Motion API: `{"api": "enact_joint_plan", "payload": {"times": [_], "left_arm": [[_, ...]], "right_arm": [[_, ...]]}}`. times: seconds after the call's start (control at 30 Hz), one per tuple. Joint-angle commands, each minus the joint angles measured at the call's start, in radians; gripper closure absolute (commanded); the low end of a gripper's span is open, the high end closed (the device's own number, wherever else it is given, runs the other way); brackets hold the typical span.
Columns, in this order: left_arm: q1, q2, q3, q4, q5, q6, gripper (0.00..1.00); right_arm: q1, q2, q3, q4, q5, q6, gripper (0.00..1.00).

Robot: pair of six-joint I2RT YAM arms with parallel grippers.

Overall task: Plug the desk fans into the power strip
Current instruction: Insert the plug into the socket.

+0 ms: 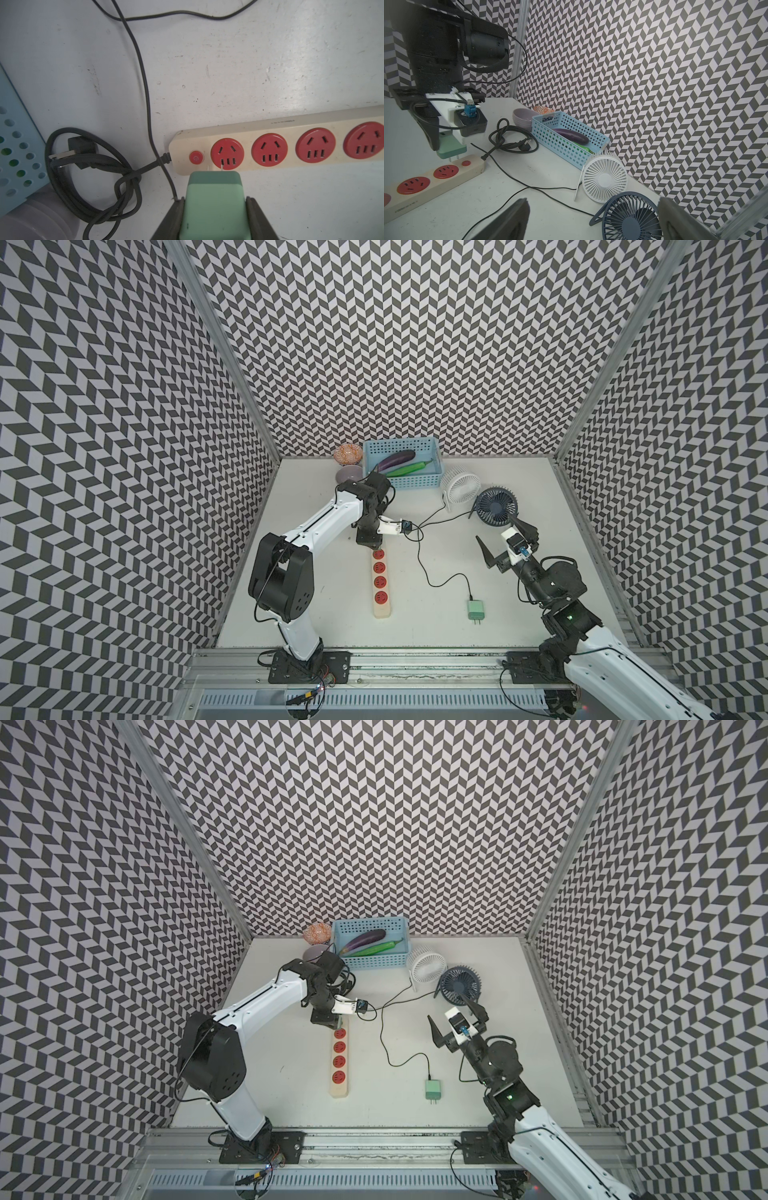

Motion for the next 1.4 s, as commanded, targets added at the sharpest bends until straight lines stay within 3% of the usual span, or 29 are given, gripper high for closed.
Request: {"api": "enact_joint_plan", "payload": {"times": [0.0,1.37], "left_arm": [[0.003,0.023,0.042,-0.077,0.002,-0.007,1.00],[-0.020,0.116,0.023,-0.029,-0.020,-0.040,1.00]], "right_arm": [[-0.009,-0.004,-0.012,0.066,0.003,0.016,0.00],[-0.015,-0.040,-0.061,0.092,0.000,-0.001,0.00]]}}
